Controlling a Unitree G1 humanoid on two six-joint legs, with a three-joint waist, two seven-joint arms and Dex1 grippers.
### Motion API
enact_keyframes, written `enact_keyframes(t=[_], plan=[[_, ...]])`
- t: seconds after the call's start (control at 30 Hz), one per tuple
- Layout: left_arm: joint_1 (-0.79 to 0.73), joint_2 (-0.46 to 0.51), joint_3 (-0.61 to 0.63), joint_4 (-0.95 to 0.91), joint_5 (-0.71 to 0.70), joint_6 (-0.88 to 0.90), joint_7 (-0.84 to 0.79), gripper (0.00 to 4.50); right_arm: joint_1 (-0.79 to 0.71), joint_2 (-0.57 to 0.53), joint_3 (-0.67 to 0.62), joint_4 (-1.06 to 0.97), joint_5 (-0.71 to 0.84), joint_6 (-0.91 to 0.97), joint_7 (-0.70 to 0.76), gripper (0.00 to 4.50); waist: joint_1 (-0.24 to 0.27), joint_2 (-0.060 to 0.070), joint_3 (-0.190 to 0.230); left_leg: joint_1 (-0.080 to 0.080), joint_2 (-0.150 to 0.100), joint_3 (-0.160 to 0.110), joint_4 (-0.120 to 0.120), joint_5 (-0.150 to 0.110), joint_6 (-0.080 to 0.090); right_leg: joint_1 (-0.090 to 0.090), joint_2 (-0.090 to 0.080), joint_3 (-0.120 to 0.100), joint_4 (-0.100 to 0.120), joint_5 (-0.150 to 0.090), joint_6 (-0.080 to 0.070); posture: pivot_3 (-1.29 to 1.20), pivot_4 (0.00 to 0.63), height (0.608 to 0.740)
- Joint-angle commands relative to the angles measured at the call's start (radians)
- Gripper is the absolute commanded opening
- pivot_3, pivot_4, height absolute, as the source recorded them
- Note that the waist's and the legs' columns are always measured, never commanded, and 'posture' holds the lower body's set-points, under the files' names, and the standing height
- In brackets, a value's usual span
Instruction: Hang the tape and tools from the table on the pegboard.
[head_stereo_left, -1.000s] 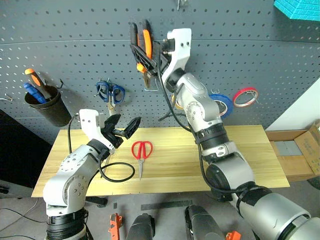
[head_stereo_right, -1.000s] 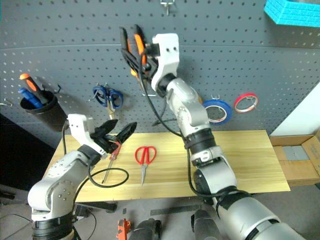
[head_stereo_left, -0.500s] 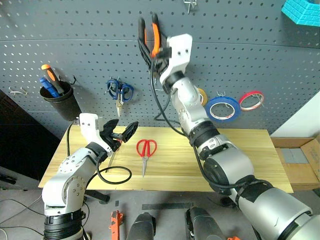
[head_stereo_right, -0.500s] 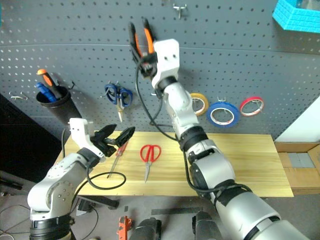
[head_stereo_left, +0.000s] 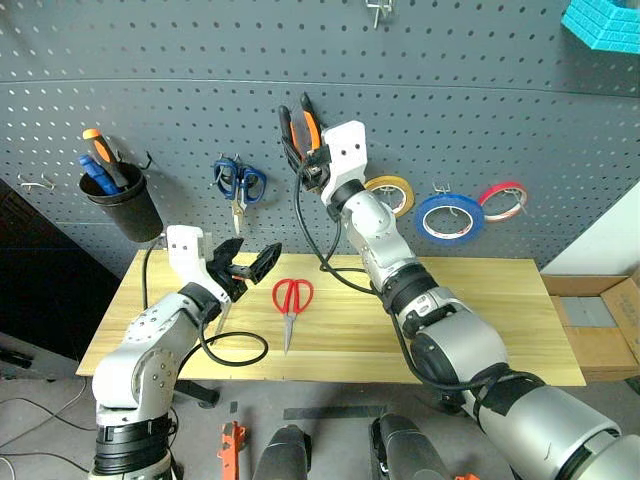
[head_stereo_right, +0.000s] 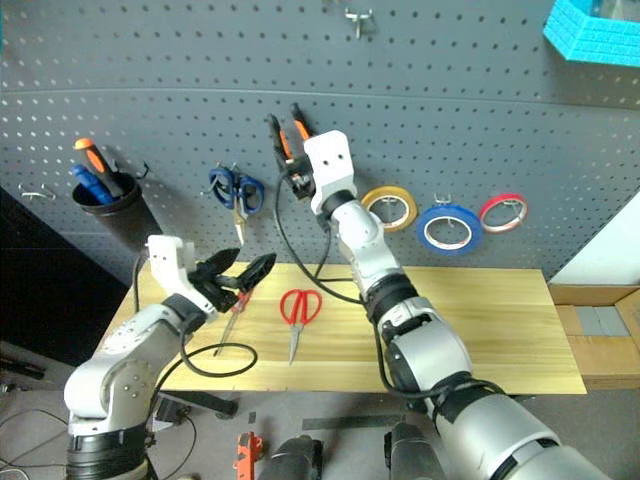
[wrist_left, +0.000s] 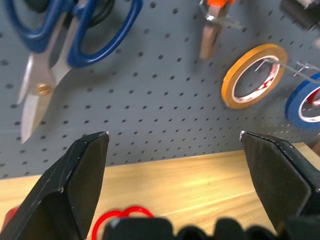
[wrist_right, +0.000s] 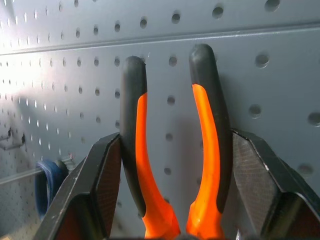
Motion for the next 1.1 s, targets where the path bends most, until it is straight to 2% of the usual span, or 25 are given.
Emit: enact_keyframes(t=[0.03, 0.07, 0.1, 0.3, 0.4, 0.53, 0.63, 0.83, 1.03, 1.1], plan=[[-0.026, -0.007, -0.002, 0.003, 0.007, -0.039, -0.009, 4.50, 0.078, -0.027, 0.011, -0.072, -0.010, 0.047, 0.059, 4.02, 0.000, -0.001, -0.001, 0.000, 0.000, 0.000, 0.000, 0.000, 0.000, 0.000, 0.000, 0.000, 0.000, 0.000, 0.000, 0.03, 0.138, 0.740], [-0.031, -0.010, -0.006, 0.009, 0.009, -0.043, -0.010, 4.50, 0.087, -0.050, 0.009, -0.095, -0.014, 0.060, 0.063, 4.38, -0.001, -0.001, -0.001, 0.000, 0.000, 0.000, 0.000, 0.000, 0.000, 0.000, 0.000, -0.001, -0.001, 0.000, 0.000, 0.02, 0.136, 0.740], [-0.037, -0.013, -0.012, 0.017, 0.013, -0.048, -0.013, 4.50, 0.095, -0.078, 0.005, -0.124, -0.020, 0.076, 0.065, 4.46, 0.000, -0.001, -0.001, -0.001, 0.000, 0.000, 0.000, 0.000, 0.000, 0.000, 0.000, 0.000, -0.001, 0.000, 0.000, 0.01, 0.133, 0.740], [-0.061, -0.041, -0.077, 0.089, 0.052, -0.096, -0.046, 4.50, 0.181, -0.210, -0.006, -0.361, 0.002, 0.180, 0.170, 4.46, -0.002, -0.001, -0.001, -0.003, -0.001, 0.000, 0.001, 0.001, -0.002, -0.001, -0.003, -0.001, -0.001, 0.000, 0.001, -0.06, 0.124, 0.740], [-0.070, -0.057, -0.107, 0.131, 0.087, -0.120, -0.050, 4.50, 0.254, -0.270, 0.017, -0.551, 0.028, 0.272, 0.259, 4.46, -0.009, -0.002, -0.003, -0.002, -0.001, 0.000, 0.001, 0.002, -0.003, 0.000, -0.003, -0.001, 0.000, 0.000, 0.001, -0.09, 0.126, 0.740], [-0.036, -0.084, -0.194, 0.200, 0.236, -0.165, 0.035, 4.50, 0.424, -0.385, 0.064, -0.865, 0.111, 0.460, 0.432, 4.46, -0.033, -0.002, -0.003, -0.002, 0.000, 0.000, 0.001, 0.001, -0.002, 0.000, -0.003, -0.001, -0.001, 0.000, 0.001, -0.16, 0.145, 0.740], [-0.002, -0.105, -0.250, 0.251, 0.350, -0.193, 0.118, 4.50, 0.540, -0.467, 0.074, -0.971, 0.152, 0.528, 0.528, 4.46, -0.056, -0.002, -0.003, -0.003, 0.000, 0.001, 0.000, 0.001, -0.002, 0.000, -0.003, 0.000, -0.003, 0.000, 0.001, -0.18, 0.155, 0.740], [0.047, -0.153, -0.298, 0.318, 0.498, -0.220, 0.243, 4.50, 0.743, -0.602, 0.187, -1.035, 0.164, 0.517, 0.761, 4.46, -0.090, -0.002, -0.003, -0.002, 0.000, 0.002, 0.001, 0.000, 0.000, 0.001, -0.003, 0.000, -0.003, 0.000, 0.002, -0.17, 0.157, 0.740], [0.103, -0.215, -0.242, 0.313, 0.522, -0.159, 0.347, 4.50, 0.795, -0.597, 0.256, -0.980, 0.155, 0.473, 0.851, 4.46, -0.105, -0.003, -0.002, 0.000, 0.000, 0.002, 0.002, 0.000, 0.000, 0.002, -0.002, 0.001, -0.001, 0.000, 0.002, -0.13, 0.188, 0.740], [0.128, -0.224, -0.235, 0.310, 0.531, -0.146, 0.365, 4.50, 0.793, -0.589, 0.279, -0.934, 0.133, 0.428, 0.876, 4.46, -0.102, -0.004, 0.001, 0.001, 0.000, 0.002, 0.002, 0.000, 0.000, 0.003, -0.002, 0.001, -0.001, 0.000, 0.002, -0.10, 0.215, 0.740]])
